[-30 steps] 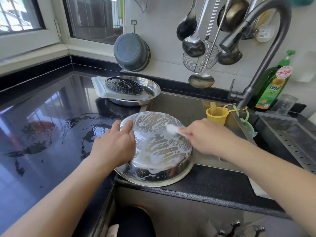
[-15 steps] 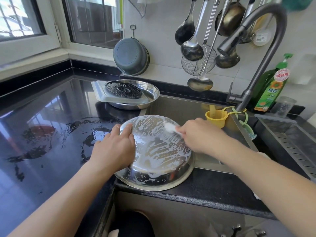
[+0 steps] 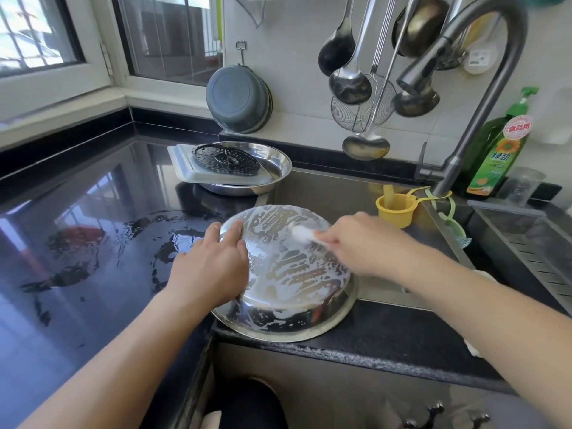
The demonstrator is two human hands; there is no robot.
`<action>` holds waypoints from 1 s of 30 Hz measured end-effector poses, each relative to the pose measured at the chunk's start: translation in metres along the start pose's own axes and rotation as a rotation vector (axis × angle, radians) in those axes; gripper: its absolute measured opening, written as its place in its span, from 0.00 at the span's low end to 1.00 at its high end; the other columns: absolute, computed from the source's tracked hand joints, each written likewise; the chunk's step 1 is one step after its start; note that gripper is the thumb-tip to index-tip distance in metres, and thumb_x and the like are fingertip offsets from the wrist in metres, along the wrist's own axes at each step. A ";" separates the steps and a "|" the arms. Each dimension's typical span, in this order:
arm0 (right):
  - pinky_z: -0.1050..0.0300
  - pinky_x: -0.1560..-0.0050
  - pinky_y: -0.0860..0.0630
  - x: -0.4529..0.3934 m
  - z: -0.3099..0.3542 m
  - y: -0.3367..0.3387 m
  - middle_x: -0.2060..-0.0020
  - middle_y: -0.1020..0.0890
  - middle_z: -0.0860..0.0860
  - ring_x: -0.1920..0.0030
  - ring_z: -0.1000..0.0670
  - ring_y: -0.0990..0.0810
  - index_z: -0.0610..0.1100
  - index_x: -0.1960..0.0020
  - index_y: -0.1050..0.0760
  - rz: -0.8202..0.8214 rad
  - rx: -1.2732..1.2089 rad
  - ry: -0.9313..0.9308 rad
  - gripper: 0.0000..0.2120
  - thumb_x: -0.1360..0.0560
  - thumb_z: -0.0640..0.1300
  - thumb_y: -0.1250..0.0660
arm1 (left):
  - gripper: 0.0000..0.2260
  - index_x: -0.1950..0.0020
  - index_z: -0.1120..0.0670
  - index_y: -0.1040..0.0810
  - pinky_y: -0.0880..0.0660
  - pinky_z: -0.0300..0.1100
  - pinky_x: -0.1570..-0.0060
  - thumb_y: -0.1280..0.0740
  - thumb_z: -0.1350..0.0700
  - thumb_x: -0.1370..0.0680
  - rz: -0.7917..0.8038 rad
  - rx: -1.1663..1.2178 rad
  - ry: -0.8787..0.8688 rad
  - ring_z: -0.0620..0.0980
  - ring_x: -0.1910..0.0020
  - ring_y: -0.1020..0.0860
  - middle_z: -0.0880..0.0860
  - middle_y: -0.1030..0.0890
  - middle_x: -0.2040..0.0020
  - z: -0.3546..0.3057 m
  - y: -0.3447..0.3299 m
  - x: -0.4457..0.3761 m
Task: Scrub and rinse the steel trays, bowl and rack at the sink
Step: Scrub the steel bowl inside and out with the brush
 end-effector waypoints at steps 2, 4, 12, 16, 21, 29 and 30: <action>0.51 0.58 0.20 -0.006 -0.026 0.005 0.41 0.19 0.46 0.54 0.46 0.19 0.62 0.27 0.29 -0.046 -0.014 -0.107 0.21 0.16 0.45 0.43 | 0.28 0.29 0.56 0.37 0.27 0.65 0.48 0.60 0.45 0.24 -0.004 -0.012 -0.017 0.62 0.25 0.36 0.52 0.43 0.17 0.002 -0.003 -0.002; 0.50 0.53 0.20 0.004 -0.030 0.002 0.38 0.20 0.45 0.52 0.45 0.20 0.63 0.26 0.30 -0.023 -0.030 -0.113 0.21 0.16 0.45 0.44 | 0.29 0.30 0.57 0.36 0.27 0.66 0.47 0.60 0.45 0.24 -0.012 -0.037 -0.033 0.62 0.24 0.37 0.52 0.43 0.17 0.003 -0.006 -0.004; 0.53 0.64 0.31 0.033 -0.051 -0.002 0.41 0.18 0.48 0.59 0.51 0.26 0.66 0.27 0.31 -0.028 -0.120 -0.102 0.20 0.14 0.48 0.44 | 0.26 0.33 0.57 0.37 0.25 0.63 0.44 0.58 0.45 0.24 0.008 -0.043 -0.017 0.61 0.25 0.36 0.52 0.41 0.18 0.010 -0.011 -0.006; 0.61 0.66 0.34 0.066 -0.038 -0.022 0.60 0.21 0.57 0.66 0.56 0.33 0.70 0.29 0.31 -0.042 -0.343 0.014 0.19 0.15 0.50 0.43 | 0.22 0.40 0.54 0.37 0.26 0.62 0.43 0.61 0.45 0.24 -0.026 -0.048 0.004 0.65 0.31 0.34 0.54 0.37 0.22 0.009 -0.006 -0.004; 0.58 0.66 0.30 0.078 -0.053 -0.054 0.66 0.26 0.56 0.64 0.51 0.28 0.72 0.30 0.31 -0.204 -0.496 -0.083 0.19 0.15 0.51 0.42 | 0.18 0.30 0.53 0.28 0.27 0.60 0.39 0.49 0.50 0.15 -0.216 -0.001 0.047 0.66 0.32 0.30 0.60 0.31 0.27 -0.018 0.021 0.020; 0.51 0.62 0.27 0.114 -0.045 -0.084 0.64 0.25 0.56 0.60 0.49 0.24 0.67 0.25 0.33 -0.414 -0.498 0.128 0.22 0.16 0.49 0.41 | 0.19 0.41 0.50 0.16 0.20 0.47 0.47 0.44 0.45 0.16 -0.334 0.038 -0.314 0.50 0.43 0.19 0.46 0.18 0.40 -0.041 0.040 0.062; 0.50 0.63 0.25 0.118 -0.044 -0.087 0.63 0.25 0.56 0.61 0.49 0.24 0.65 0.25 0.33 -0.444 -0.476 0.173 0.22 0.16 0.49 0.41 | 0.19 0.40 0.48 0.16 0.21 0.46 0.45 0.44 0.44 0.16 -0.319 0.081 -0.322 0.49 0.42 0.20 0.44 0.18 0.39 -0.042 0.039 0.065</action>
Point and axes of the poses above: each hand's wrist, its own x-axis away from the middle knuckle, its own y-axis out of the back of the hand, z = x × y, the point moved 3 cm from there along -x, towards the middle knuckle
